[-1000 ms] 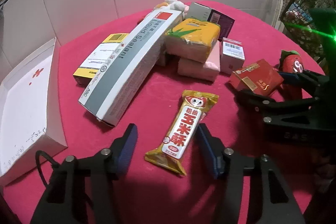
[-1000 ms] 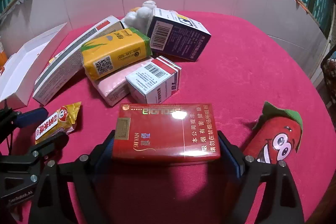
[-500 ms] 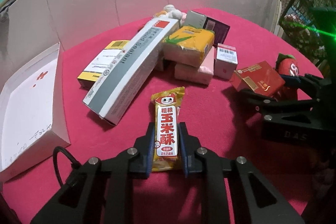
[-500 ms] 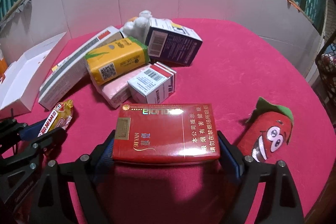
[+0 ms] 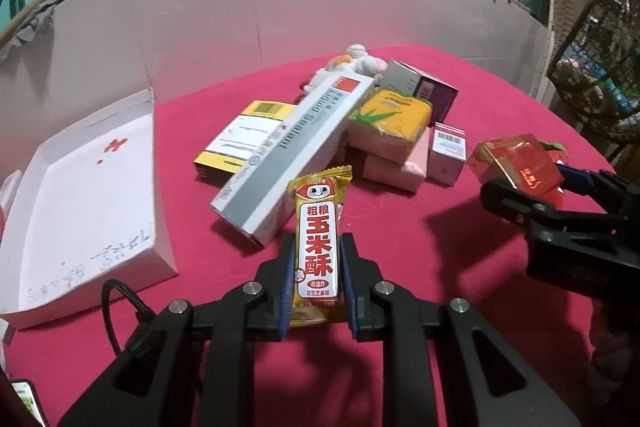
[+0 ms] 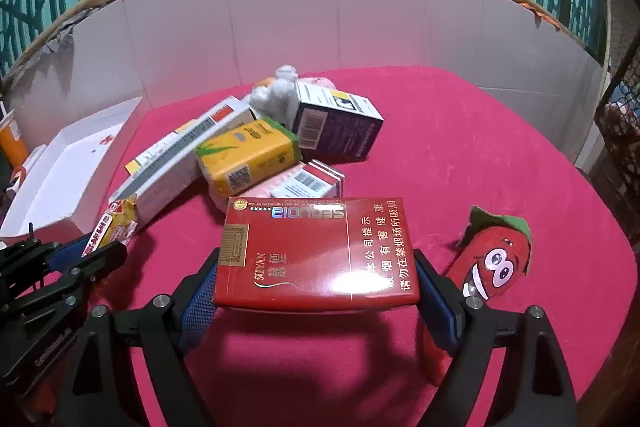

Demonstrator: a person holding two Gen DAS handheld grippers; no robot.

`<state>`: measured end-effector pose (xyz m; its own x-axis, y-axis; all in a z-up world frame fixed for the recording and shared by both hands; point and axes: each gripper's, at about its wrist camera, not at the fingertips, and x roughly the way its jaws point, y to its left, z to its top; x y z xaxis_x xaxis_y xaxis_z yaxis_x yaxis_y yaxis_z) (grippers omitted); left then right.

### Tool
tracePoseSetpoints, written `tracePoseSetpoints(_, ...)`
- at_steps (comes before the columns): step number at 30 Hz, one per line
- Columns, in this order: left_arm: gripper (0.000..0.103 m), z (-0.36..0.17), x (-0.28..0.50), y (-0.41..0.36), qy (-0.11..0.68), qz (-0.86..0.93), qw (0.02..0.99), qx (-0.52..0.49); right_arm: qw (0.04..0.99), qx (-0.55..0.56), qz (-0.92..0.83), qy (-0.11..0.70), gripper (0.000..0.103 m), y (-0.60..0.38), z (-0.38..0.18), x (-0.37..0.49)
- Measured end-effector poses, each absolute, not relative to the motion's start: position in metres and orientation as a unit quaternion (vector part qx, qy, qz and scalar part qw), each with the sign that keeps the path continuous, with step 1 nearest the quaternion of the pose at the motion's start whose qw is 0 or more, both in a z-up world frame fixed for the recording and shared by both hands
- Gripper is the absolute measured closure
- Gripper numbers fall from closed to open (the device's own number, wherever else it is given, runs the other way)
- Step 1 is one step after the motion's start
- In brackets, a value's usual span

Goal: Organize objects
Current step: 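Carry the red pack and snack bar over the white box tray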

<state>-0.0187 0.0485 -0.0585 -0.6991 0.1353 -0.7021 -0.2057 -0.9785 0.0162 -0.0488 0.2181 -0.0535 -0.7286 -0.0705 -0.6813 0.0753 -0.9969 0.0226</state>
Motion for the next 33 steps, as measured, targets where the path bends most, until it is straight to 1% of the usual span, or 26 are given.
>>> tracePoseSetpoints(14,0.083,-0.035,-0.006,0.034,0.038,0.935,0.071,-0.346,0.041,0.31,-0.95,-0.014,0.013,0.212,-0.014,-0.026)
tracePoseSetpoints(33,0.083,-0.019,0.003,-0.004,0.006,0.945,0.05,-0.322,0.079,0.287,-0.955,0.009,0.012,0.183,0.013,-0.011)
